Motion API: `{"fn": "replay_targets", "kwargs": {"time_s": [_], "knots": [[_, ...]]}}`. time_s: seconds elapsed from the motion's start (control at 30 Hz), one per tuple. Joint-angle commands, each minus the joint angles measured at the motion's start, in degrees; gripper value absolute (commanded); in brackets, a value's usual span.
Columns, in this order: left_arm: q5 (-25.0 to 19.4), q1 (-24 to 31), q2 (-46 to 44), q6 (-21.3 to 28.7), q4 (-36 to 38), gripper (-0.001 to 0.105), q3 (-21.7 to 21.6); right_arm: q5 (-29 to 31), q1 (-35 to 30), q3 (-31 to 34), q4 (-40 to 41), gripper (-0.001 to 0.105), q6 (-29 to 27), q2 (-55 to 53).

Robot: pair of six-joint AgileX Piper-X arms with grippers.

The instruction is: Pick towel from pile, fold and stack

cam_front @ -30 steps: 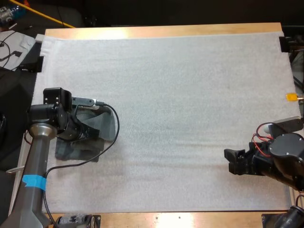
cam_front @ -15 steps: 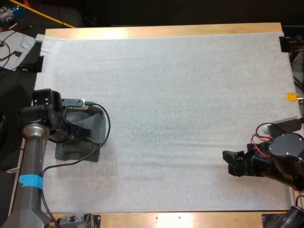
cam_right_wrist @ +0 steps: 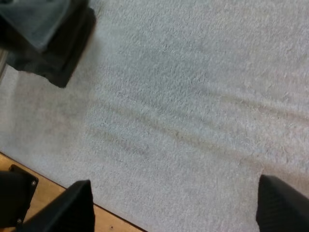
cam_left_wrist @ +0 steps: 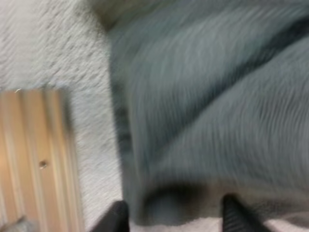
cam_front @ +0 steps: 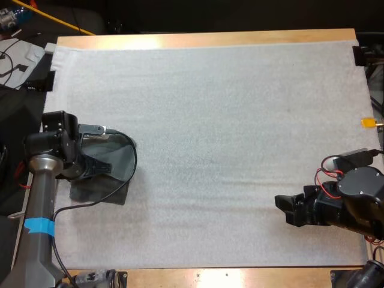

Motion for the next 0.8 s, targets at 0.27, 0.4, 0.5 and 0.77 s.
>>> {"fn": "replay_targets", "kwargs": {"time_s": [0.27, 0.4, 0.5, 0.77], "knots": [[6.0, 0.0, -3.8, -0.8, 0.8, 0.060, -2.7, 0.2, 0.0, -0.5, 0.0, 0.066, -0.1, -0.5], [9.4, 0.1, -3.1, -1.6, -0.7, 0.060, -2.0, 0.4, -0.1, -0.4, -0.5, 0.066, -0.5, -0.5], [9.5, 0.1, -2.4, -2.3, -2.4, 0.059, -0.7, 0.4, -0.1, -0.5, -1.1, 0.066, -0.3, -0.4], [9.8, -0.2, -2.5, -2.5, -2.0, 0.061, -0.2, 0.1, 0.2, -0.2, -1.0, 0.067, 0.0, -0.2]]}}
